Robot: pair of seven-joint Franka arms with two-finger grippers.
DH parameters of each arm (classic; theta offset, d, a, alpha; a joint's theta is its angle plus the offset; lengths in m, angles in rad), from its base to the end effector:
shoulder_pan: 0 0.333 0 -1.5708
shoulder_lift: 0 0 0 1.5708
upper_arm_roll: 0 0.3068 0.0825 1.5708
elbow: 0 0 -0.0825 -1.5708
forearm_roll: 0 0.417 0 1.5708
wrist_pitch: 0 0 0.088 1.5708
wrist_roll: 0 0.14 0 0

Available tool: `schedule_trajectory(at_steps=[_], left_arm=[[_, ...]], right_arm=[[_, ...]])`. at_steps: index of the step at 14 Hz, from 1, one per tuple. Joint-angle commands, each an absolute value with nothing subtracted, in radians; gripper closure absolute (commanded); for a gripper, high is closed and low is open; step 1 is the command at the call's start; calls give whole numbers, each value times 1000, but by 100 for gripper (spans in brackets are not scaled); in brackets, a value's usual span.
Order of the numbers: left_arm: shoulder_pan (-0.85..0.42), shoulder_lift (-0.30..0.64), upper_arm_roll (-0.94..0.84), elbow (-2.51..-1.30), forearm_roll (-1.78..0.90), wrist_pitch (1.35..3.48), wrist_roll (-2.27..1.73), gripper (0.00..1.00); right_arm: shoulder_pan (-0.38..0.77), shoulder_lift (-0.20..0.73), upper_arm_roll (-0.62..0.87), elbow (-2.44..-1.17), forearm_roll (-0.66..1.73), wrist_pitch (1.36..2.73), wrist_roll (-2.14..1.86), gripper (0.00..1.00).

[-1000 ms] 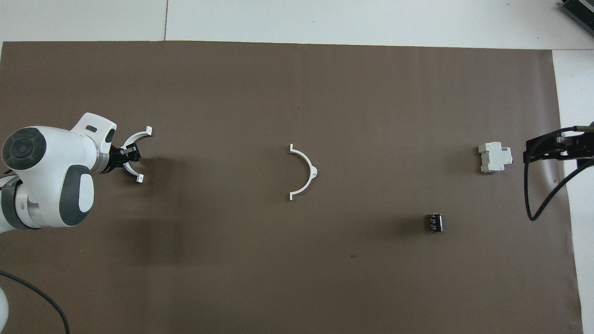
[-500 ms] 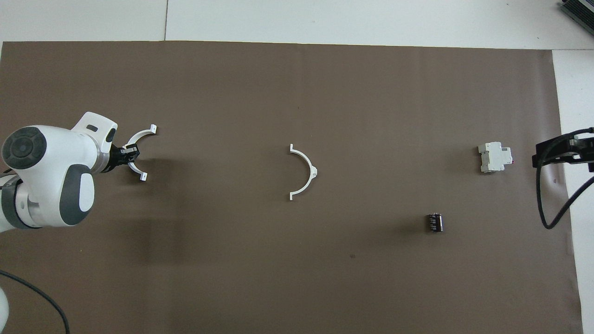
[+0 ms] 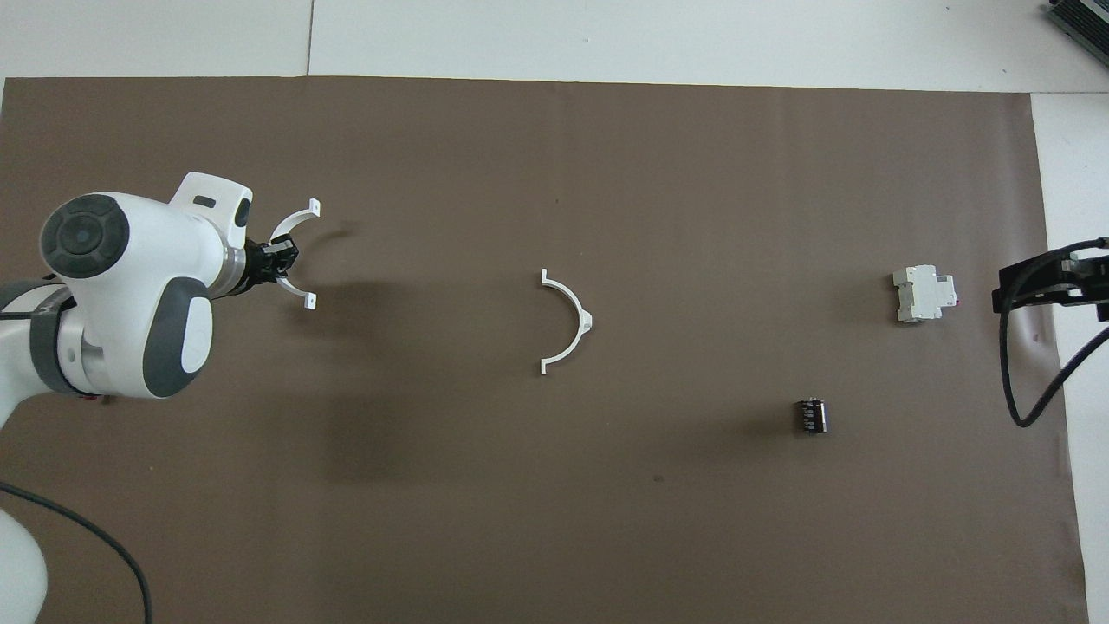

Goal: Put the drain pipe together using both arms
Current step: 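Carry the clamp half with the left gripper toward the centered half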

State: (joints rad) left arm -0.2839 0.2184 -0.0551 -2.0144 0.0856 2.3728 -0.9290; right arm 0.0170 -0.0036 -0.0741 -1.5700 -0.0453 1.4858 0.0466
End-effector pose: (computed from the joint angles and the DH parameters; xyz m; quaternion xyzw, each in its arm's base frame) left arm 0.5985 -0.2075 0.2973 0.9618 0.2635 0.0719 0.0207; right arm 0.5732 -0.0395 0.5779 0.9975 -0.0528 -0.0404 0.0223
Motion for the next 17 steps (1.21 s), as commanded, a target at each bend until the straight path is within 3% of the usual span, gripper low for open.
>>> schedule_trajectory(at_steps=[1, 4, 7, 17], left_arm=[[-404, 216, -37, -2005, 114, 2333, -1096, 100], [-508, 222, -40, -1939, 114, 2289, -1231, 100], [-587, 320, -40, -1861, 101, 2293, -1250, 100], [-587, 373, -41, -1876, 175, 2327, -1233, 100]], right_arm=[[37, 0, -71, -1562, -29, 1488, 89, 0], [38, -2, -68, -1568, -29, 1494, 84, 0], [55, -3, -60, -1568, -29, 1493, 90, 0], [48, -6, -60, -1578, -29, 1493, 81, 0]])
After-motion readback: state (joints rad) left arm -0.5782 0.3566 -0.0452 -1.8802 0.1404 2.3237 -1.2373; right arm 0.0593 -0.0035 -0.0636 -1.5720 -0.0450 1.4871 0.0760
